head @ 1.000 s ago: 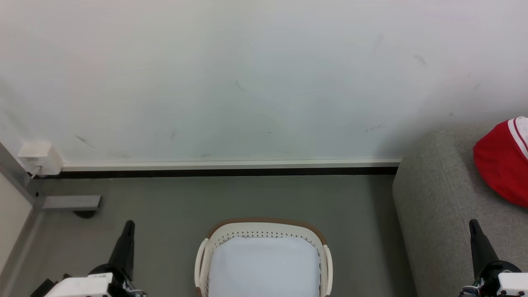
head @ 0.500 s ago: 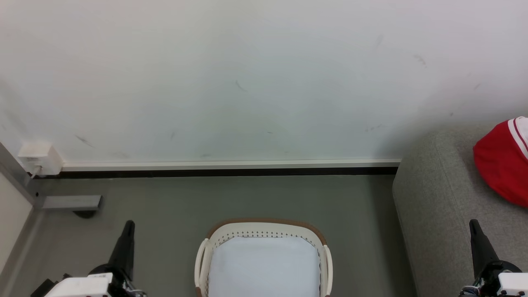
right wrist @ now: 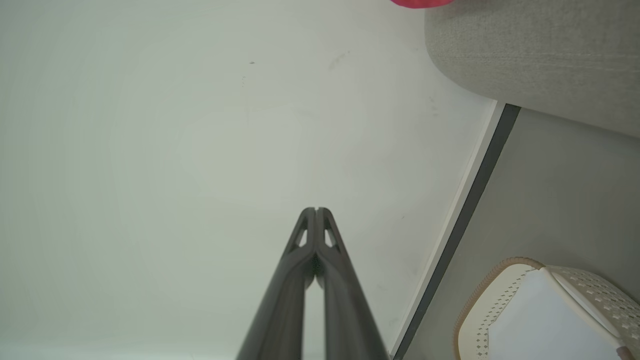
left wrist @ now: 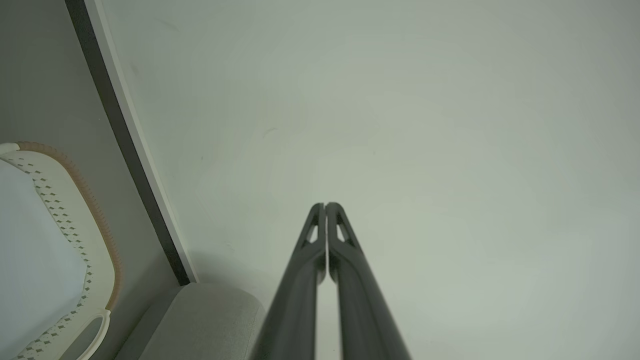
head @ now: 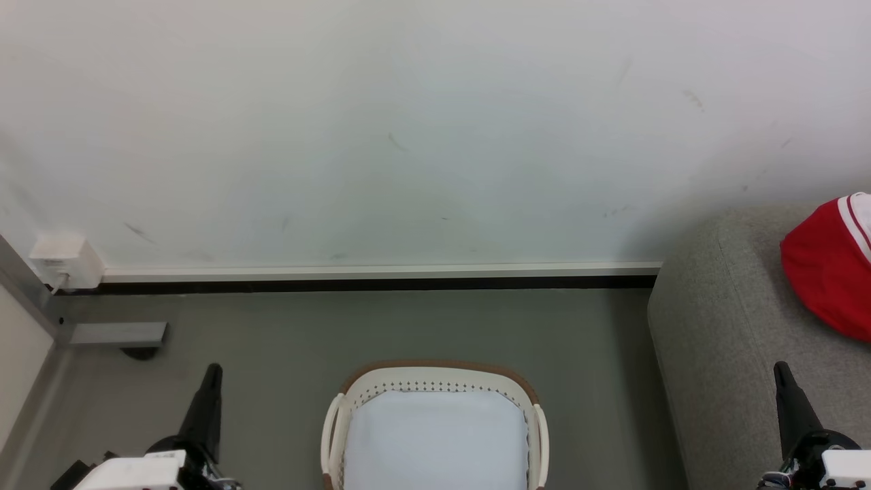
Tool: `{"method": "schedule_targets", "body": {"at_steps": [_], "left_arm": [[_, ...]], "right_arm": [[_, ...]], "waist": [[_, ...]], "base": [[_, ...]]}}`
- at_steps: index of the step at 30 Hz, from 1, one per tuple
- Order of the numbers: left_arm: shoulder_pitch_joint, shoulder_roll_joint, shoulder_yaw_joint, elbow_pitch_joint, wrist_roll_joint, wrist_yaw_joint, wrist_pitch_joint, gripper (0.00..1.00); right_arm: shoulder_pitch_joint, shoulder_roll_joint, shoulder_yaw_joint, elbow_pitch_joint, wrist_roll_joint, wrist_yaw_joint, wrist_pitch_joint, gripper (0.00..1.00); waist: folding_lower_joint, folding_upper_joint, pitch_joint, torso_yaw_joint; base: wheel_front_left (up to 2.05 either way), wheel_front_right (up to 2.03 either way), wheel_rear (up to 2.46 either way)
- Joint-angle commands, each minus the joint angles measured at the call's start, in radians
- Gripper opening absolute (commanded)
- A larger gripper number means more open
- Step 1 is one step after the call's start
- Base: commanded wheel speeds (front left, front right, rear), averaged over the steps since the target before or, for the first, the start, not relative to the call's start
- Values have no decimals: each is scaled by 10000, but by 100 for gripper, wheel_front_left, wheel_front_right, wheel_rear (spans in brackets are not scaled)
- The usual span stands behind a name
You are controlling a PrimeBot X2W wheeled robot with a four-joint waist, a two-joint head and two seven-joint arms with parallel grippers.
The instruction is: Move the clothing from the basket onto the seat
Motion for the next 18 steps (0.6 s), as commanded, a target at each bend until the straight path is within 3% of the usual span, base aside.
{"method": "schedule_targets", "body": {"at_steps": [1,18], "left_arm": [[-84,71,5,0,-140,-65,40,0],[-83,71,2,-1,-141,-65,39,0]], "right_arm": [[-119,6,-39,-34,-53,-21,30,0],[-121,16,-56,-33,-73,-21,23,0]], "waist": [[0,0,0,0],[0,0,0,0]], "base": [[0,0,0],[0,0,0]]}}
